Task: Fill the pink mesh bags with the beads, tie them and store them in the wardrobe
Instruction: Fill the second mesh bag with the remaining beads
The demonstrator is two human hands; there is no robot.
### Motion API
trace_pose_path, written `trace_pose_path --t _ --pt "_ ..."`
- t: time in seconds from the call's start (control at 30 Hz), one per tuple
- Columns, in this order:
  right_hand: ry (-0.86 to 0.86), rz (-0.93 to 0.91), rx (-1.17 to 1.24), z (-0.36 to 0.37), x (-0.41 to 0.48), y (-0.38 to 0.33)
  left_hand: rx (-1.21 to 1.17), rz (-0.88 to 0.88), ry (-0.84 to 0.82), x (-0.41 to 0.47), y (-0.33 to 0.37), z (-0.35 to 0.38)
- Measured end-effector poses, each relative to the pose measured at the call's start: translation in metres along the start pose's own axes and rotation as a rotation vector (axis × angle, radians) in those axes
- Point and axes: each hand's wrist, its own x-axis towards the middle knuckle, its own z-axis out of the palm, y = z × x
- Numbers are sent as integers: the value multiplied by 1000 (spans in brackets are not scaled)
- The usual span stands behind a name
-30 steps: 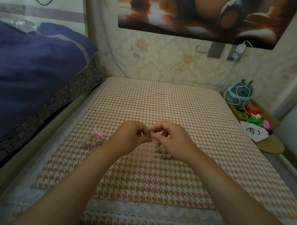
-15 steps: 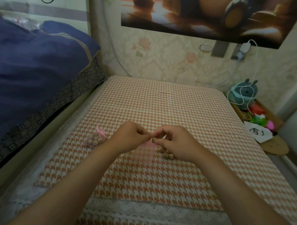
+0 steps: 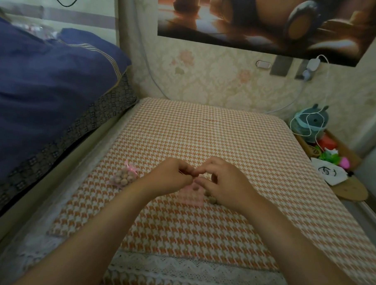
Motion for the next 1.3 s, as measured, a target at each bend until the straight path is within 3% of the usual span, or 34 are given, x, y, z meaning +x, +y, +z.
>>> trace_pose_path --t 0.3,0.47,0.57,0.87,0.97,1.13,1.23,1.3 --pt "-80 -4 -82 -3 0 6 191 45 60 -1 3 0" --pt "32 102 69 -7 3 19 271 35 140 1 3 1" --pt "-24 189 -59 -7 1 29 262 20 136 2 0 1" --pt "-190 204 -327 17 7 27 237 7 83 2 -1 4" --pt "-132 241 -264 13 7 28 239 21 72 2 -3 4" --pt "194 262 85 -7 13 21 232 43 56 5 -2 2" --pt "202 176 270 -11 12 6 203 47 42 6 -1 3" --pt "148 108 245 -8 9 -1 181 51 42 7 0 5"
